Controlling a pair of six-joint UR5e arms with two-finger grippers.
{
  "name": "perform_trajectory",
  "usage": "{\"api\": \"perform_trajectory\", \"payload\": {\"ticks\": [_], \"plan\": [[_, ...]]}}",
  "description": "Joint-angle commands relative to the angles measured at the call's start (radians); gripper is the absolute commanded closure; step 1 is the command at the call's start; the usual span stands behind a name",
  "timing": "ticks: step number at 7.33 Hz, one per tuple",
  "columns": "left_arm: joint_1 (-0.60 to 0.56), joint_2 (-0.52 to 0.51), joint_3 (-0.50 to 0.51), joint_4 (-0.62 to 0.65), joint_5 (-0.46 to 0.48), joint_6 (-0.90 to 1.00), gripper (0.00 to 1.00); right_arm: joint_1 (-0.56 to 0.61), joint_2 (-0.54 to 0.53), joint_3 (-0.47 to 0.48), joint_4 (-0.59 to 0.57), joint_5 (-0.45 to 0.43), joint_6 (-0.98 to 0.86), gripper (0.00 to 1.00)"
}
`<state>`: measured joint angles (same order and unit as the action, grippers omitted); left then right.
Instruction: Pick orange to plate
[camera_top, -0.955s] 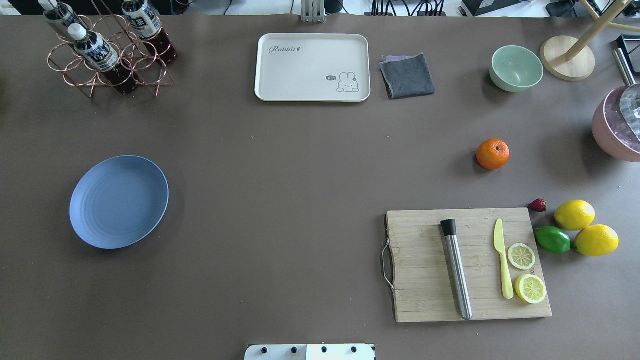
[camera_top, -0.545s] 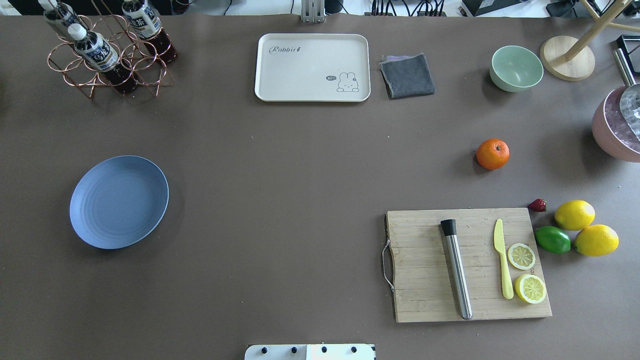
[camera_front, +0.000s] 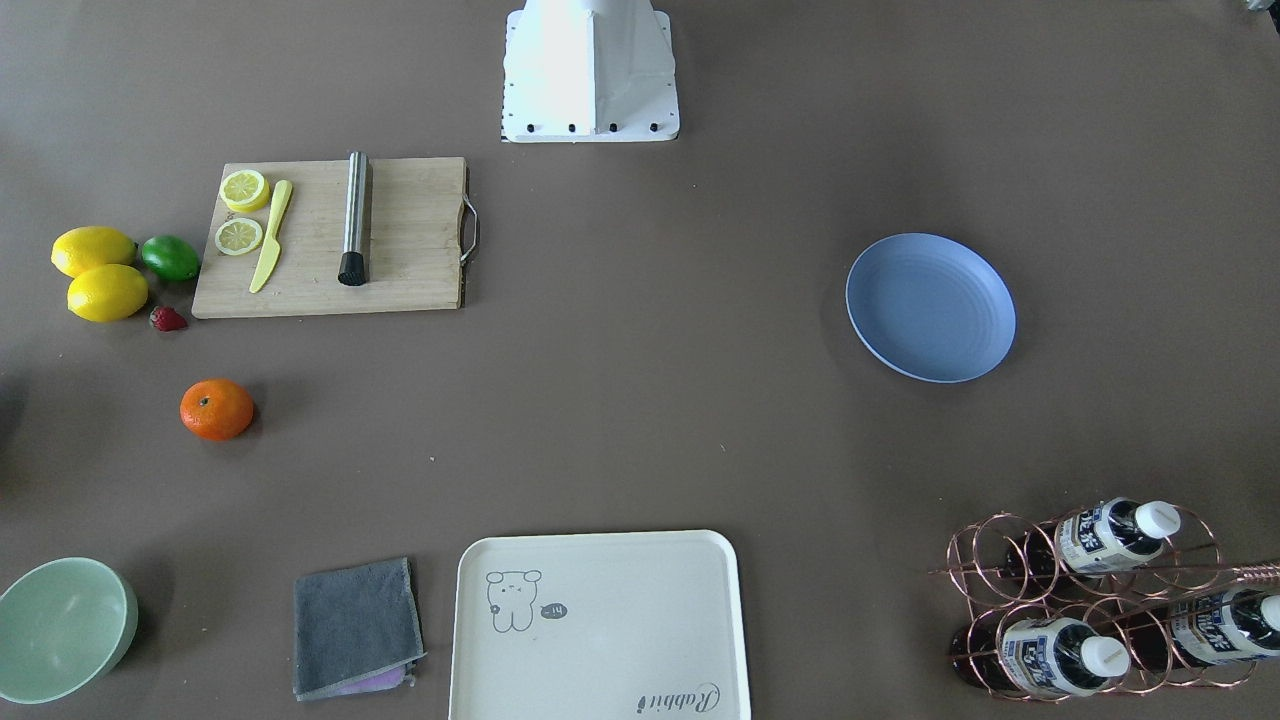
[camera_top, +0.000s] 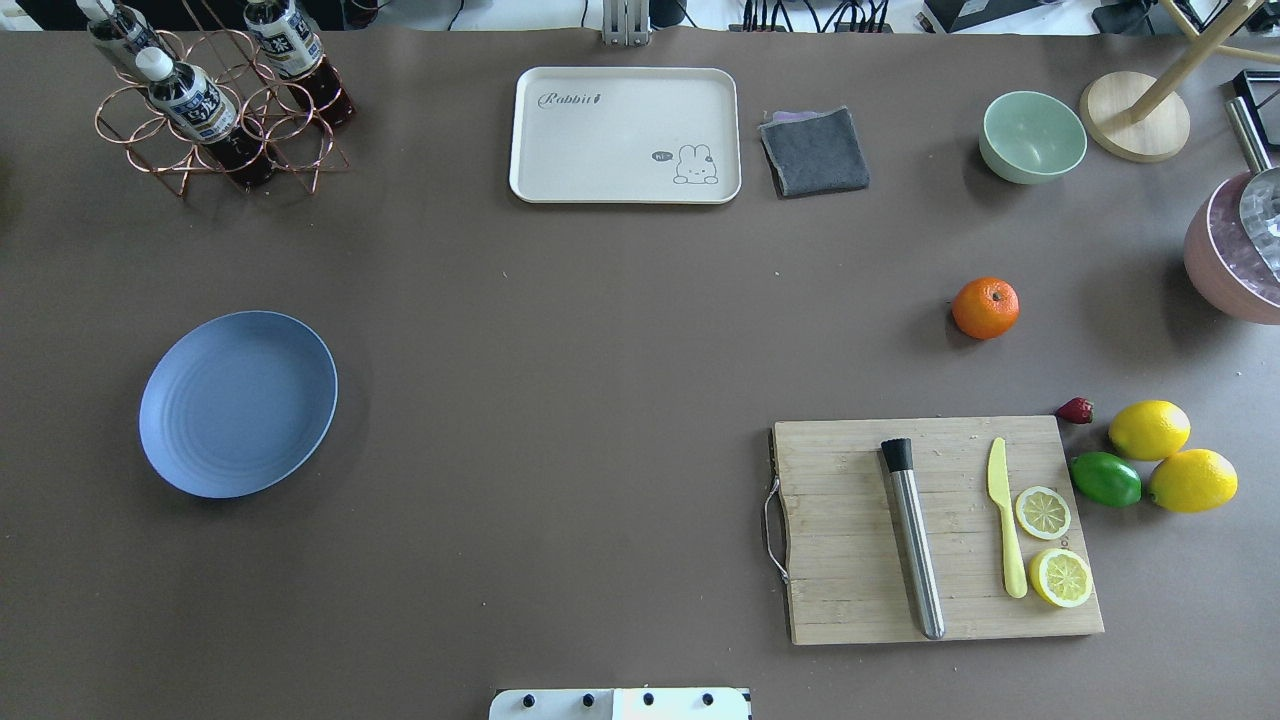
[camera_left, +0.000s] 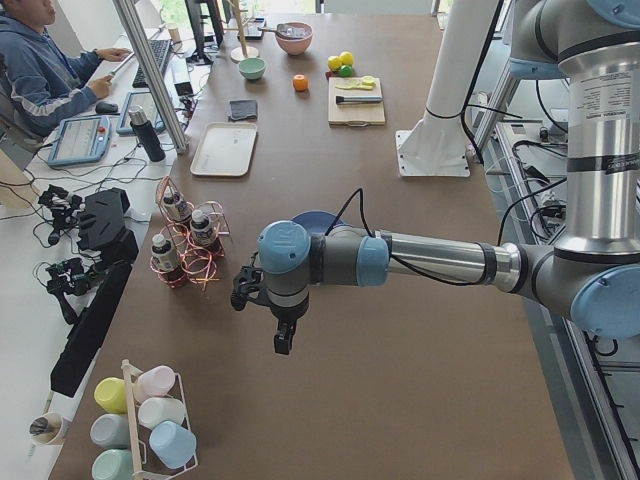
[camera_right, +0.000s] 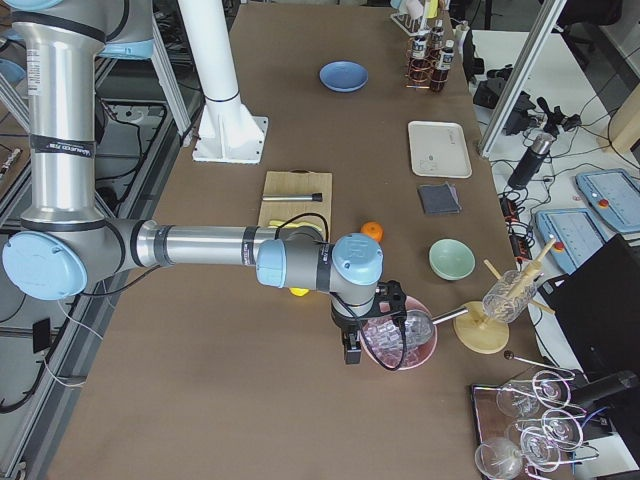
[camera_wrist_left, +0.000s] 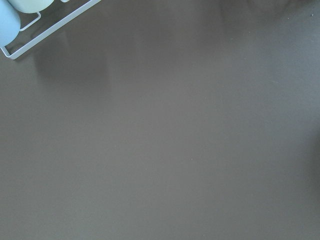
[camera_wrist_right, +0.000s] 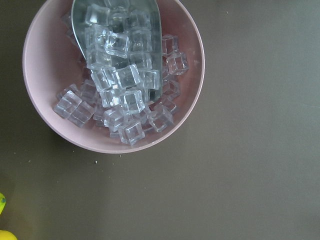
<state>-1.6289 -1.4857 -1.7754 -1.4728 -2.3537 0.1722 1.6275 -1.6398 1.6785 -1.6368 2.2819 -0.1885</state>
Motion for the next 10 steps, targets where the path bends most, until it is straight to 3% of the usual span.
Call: {"api": "perform_trajectory", "payload": {"ticks": [1,3,6,8,10], "plan": [[-0.006,-0.01,-0.025,-0.004,-0.004,0.0,0.02,0.0,0.0,0.0,0.0,0.002,0.0,0.0],[-0.011,-0.018,0.014,-0.221,0.002,-0.007,0.02,0.0,-0.001,-0.003,0.0,0.002,0.0,0.0],[-0.009,-0.013,0.047,-0.271,-0.007,-0.011,0.02,0.0,0.003,0.006,0.002,0.004,0.0,0.0],[-0.008,-0.013,0.039,-0.377,-0.009,-0.116,0.02,-0.002,0.0,0.114,0.002,0.005,0.007,0.0],[0.088,-0.033,0.056,-0.515,-0.027,-0.29,0.02,-0.059,0.023,0.177,0.002,0.025,0.135,0.0]]}}
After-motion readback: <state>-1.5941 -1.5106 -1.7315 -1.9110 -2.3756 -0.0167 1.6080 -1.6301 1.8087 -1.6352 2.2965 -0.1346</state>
